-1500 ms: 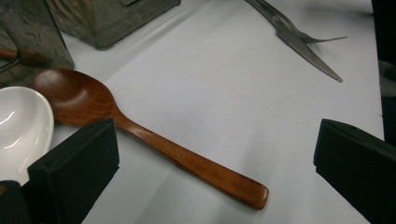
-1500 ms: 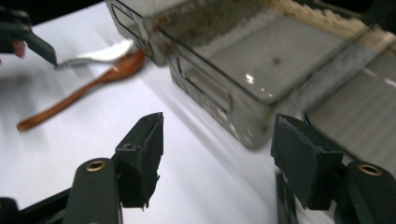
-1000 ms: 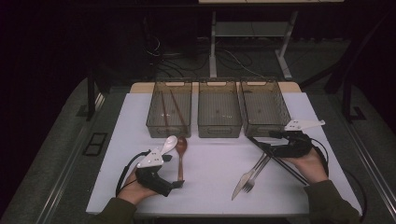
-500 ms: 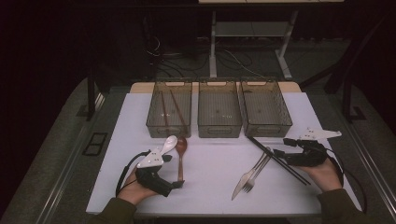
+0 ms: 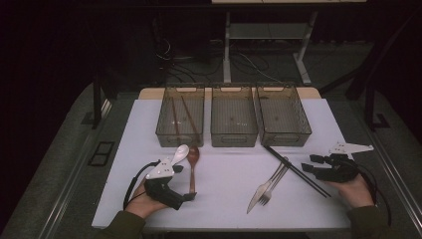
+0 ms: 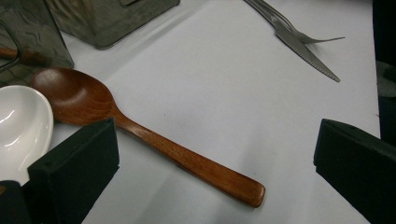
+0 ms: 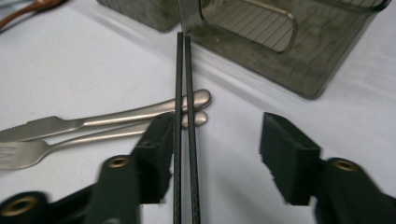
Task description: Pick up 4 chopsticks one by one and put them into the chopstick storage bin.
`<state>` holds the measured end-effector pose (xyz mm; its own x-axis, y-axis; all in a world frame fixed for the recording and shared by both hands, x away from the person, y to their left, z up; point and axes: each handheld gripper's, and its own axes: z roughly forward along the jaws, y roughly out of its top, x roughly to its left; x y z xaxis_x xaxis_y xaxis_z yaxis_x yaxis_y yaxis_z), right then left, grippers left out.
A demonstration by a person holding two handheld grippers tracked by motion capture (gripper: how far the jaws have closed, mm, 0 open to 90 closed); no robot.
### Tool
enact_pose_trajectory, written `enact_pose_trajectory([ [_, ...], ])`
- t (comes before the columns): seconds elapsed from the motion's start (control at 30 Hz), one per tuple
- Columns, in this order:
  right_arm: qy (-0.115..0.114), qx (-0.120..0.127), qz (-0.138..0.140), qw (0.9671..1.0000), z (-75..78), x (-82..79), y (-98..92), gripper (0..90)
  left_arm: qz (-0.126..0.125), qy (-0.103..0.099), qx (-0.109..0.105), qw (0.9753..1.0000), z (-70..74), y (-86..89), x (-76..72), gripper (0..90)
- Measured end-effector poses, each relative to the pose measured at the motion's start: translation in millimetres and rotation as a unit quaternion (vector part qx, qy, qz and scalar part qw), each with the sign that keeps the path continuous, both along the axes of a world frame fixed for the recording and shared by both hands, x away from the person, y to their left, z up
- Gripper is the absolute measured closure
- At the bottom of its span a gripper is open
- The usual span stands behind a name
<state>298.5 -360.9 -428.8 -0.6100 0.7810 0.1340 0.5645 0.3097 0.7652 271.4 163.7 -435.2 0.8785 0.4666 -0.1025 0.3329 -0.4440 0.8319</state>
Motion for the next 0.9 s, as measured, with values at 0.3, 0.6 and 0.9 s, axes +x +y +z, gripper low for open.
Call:
enact_pose_trajectory([
  [0.3, 0.022, -0.028, 0.025, 0.9991, -6.0, 2.3, 12.0, 69.4, -0.001, 0.0, 0.002, 1.0, -0.6, -0.8, 0.1, 0.0],
  [0.6, 0.033, -0.048, 0.034, 0.9977, -10.7, 4.8, 19.0, 76.2, -0.003, -0.001, 0.002, 1.0, -0.6, -1.0, 0.0, 0.0],
  [0.9, 0.038, -0.053, 0.035, 0.9973, -11.3, 5.3, 18.2, 78.6, -0.003, -0.001, 0.003, 1.0, -0.5, -1.2, -0.1, 0.0],
])
